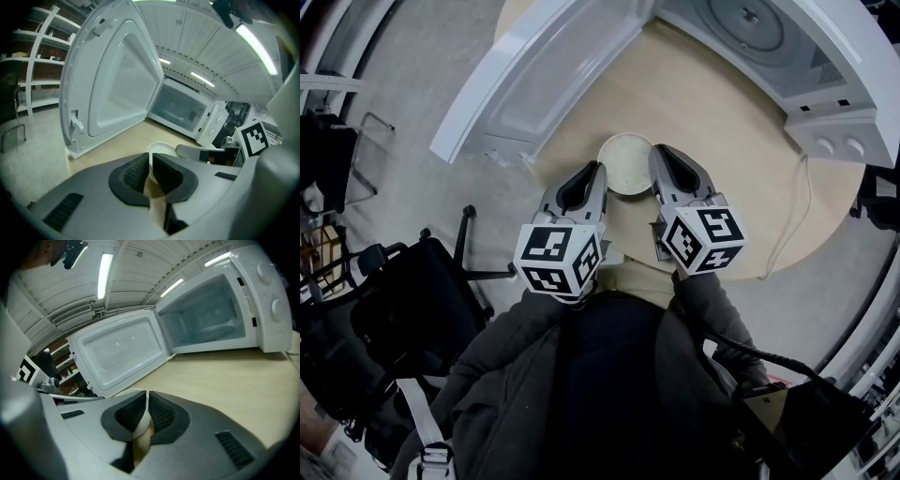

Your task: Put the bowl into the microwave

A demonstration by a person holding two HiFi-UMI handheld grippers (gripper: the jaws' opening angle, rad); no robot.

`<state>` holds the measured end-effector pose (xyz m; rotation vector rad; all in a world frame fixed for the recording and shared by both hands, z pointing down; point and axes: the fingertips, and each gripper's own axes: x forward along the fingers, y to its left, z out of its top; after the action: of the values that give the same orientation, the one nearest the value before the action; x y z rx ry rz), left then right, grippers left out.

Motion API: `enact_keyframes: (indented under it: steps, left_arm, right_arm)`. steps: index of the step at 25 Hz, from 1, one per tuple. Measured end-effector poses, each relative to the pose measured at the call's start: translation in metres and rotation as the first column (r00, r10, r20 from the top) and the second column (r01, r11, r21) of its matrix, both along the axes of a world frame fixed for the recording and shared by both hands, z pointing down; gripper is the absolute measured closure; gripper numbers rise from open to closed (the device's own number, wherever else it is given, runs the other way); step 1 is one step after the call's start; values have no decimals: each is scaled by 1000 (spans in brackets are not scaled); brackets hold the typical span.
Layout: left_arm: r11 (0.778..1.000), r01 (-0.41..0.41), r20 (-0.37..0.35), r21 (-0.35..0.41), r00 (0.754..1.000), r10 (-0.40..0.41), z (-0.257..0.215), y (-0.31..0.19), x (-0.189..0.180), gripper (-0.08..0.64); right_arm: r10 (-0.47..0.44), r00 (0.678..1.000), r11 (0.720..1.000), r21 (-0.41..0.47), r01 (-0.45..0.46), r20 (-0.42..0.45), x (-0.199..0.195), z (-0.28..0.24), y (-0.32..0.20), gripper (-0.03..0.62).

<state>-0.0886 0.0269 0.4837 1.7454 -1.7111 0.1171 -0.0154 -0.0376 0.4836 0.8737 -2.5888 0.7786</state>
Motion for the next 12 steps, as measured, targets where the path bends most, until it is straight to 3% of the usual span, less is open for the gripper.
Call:
enact_keyframes:
  steps: [12]
  left_arm:
    - [1000,-11,9,-7,1000,11,-11,-25,7,549]
  right_arm:
    - [34,999,999,-20,-34,13,14,-6,-20,572]
